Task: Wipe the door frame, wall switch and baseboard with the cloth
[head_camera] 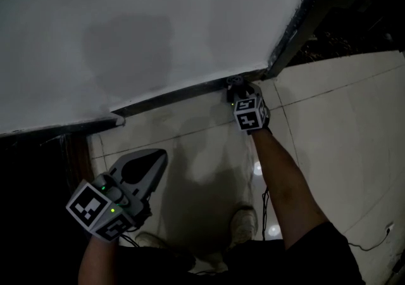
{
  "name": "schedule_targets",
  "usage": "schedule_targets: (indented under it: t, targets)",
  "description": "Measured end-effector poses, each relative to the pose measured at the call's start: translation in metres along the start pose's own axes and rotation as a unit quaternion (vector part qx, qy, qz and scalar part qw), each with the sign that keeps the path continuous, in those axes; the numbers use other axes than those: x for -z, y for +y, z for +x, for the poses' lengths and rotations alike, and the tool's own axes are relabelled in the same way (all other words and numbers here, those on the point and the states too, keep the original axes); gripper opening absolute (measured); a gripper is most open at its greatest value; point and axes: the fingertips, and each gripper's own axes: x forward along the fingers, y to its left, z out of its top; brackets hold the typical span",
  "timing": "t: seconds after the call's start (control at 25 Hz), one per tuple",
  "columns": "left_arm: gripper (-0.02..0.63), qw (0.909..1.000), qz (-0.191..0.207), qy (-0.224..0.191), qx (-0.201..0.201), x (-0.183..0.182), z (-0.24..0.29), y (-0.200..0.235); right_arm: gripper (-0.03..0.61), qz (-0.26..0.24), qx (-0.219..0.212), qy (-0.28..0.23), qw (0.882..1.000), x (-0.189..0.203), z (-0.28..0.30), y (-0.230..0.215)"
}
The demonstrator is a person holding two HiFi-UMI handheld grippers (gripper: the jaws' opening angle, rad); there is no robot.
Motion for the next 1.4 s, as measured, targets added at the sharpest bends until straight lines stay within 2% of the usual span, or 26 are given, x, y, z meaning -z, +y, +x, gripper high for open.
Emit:
schedule_targets:
  t: [0.32, 0.56, 0.64, 0.8, 0.92, 1.04, 1.2, 1.4]
  targets:
    - [0.000, 0.9999, 0.001, 0.008, 0.010, 0.003, 0.005, -0.003, 0.092, 0.099, 0.054, 0.021, 0.993, 0.029, -0.003, -0.052]
    - [0.000, 0.9997, -0.006, 0.023, 0.009, 0.010, 0.003, 0.002, 0.092, 0.122, 0.084, 0.028, 0.989, 0.037, -0.009, -0.077]
    - [0.000, 0.9996, 0.009, 0.027, 0.006, 0.011, 0.006, 0.003, 0.092, 0.116, 0.089, 0.038, 0.989, 0.042, -0.011, -0.082]
    - [0.000, 0.9974, 0.064, 0.033, 0.008, 0.009, 0.008, -0.003, 0.092, 0.105, 0.098, 0.048, 0.988, 0.051, -0.021, -0.084]
    - [0.000, 0.9974, 0.064, 0.033, 0.011, 0.007, 0.000, -0.004, 0.092, 0.100, 0.098, 0.050, 0.989, 0.052, -0.029, -0.078]
    - [0.002, 0.9978, 0.062, 0.024, 0.008, 0.003, -0.013, 0.002, 0.092, 0.063, 0.087, 0.043, 0.993, 0.048, -0.036, -0.062]
    - [0.002, 0.9980, 0.064, -0.001, -0.005, -0.008, -0.034, 0.013, 0.092, 0.046, 0.064, 0.027, 0.997, 0.037, -0.050, -0.039]
    - [0.000, 0.9923, 0.068, -0.071, -0.076, -0.036, -0.068, 0.051, 0.091, -0.014, -0.003, -0.024, 1.000, -0.010, -0.076, 0.019]
